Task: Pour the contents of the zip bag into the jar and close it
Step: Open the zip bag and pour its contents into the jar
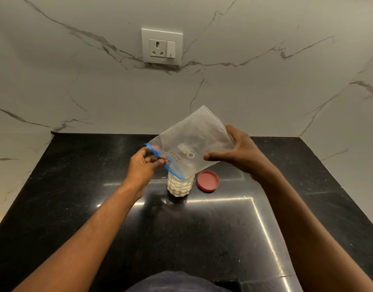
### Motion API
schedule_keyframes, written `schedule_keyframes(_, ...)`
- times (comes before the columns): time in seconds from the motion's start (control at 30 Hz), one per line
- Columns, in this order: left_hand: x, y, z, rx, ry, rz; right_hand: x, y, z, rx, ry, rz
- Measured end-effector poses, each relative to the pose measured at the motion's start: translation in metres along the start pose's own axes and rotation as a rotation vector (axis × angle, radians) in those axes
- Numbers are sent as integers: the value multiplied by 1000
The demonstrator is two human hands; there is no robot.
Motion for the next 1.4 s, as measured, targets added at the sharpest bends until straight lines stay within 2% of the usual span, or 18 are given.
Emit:
schedule_keyframes(0.1, -1, -1, 4, 43, 13, 10, 14, -3, -14, -186, 96, -111)
schedule_keyframes(0.2, -2, -6, 7, 70, 13, 6, 27, -6, -17, -265, 189, -341)
schedule_keyframes(0.33, -1, -7, 10, 69, 4, 2, 24, -24, -5, -189, 255, -364)
schedule_keyframes(0.4, 0, -6, 10, 78, -11, 4, 24, -20, -4, -234, 286, -416)
schedule_keyframes(0.5, 1, -1, 12, 75, -8, -5, 18, -28, -2, -189, 280, -318)
schedule_keyframes(0.6, 1, -2, 11, 83, -23, -1, 21, -20, -9, -273, 299, -406)
schedule_keyframes(0.7, 2, -4, 13, 85, -21, -11, 15, -29, -7, -200, 280, -300)
schedule_keyframes(0.8, 1, -5, 10, 95, -39, -4, 21, -18, -11, -240, 297, -408)
schedule_keyframes(0.9, 1, -4, 9, 87, -44, -9, 17, -21, -6, -169, 298, -311)
schedule_keyframes(1.03, -1, -5, 6, 77, -60, 4, 23, -8, -19, -274, 264, -443)
schedule_keyframes(1.13, 0, -5, 7, 84, -49, -4, 15, -18, -16, -266, 244, -277)
schedule_keyframes(1.23, 0, -6, 5, 92, -63, -6, 20, -4, -23, -324, 232, -382)
schedule_keyframes(1.33, 1, -5, 8, 96, -51, -20, 16, -8, -18, -277, 241, -293)
schedule_keyframes(1.4, 0, -5, 6, 110, -57, -23, 18, -3, -18, -261, 249, -350)
Point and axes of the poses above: each hand's wrist, its own x-axis away from the middle knuckle, its own y-axis out of the back of the hand, z = x × y, the point moved 9 cm from there along -x, towards the middle knuckle, and after that the axes turned 15 degrees about z, right-handed, at the moved point
